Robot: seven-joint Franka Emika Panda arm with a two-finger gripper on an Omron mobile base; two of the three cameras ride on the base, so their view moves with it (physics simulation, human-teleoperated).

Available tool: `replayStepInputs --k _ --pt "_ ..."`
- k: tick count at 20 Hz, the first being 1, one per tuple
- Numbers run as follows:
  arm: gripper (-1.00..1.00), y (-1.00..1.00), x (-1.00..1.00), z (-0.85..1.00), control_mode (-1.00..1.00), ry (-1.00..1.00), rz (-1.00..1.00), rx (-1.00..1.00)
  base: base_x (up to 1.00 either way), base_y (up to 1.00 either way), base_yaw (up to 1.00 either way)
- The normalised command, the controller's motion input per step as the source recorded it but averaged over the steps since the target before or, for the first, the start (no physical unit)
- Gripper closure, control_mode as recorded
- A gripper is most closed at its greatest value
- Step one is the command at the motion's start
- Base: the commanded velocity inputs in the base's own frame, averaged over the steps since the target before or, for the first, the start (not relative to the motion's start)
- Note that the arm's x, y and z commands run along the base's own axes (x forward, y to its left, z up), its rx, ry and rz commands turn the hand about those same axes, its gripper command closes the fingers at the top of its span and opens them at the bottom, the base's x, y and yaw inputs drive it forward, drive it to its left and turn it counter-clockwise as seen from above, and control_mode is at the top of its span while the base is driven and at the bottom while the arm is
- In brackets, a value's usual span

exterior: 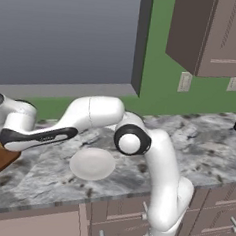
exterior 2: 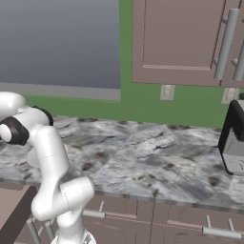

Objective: Pick up the knife from the drawer and place it on the cutting board. Then place the meat from the plate to the cutting board.

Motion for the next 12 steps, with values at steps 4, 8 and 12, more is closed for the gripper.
replayStepInputs --k 4,8,12 --pt "1.00 0.02 0.23 -0.15 -1.00 0.00 0.00 0.04 0.00 0.00 0.00" --pt "1.00 0.05 0.31 -0.10 -1.00 0.00 0.00 0.00 0.00 0.00 0.00" --pt "1.00 0.19 0.31 -0.01 -1.00 0.00 0.00 0.00 0.00 0.00 0.00"
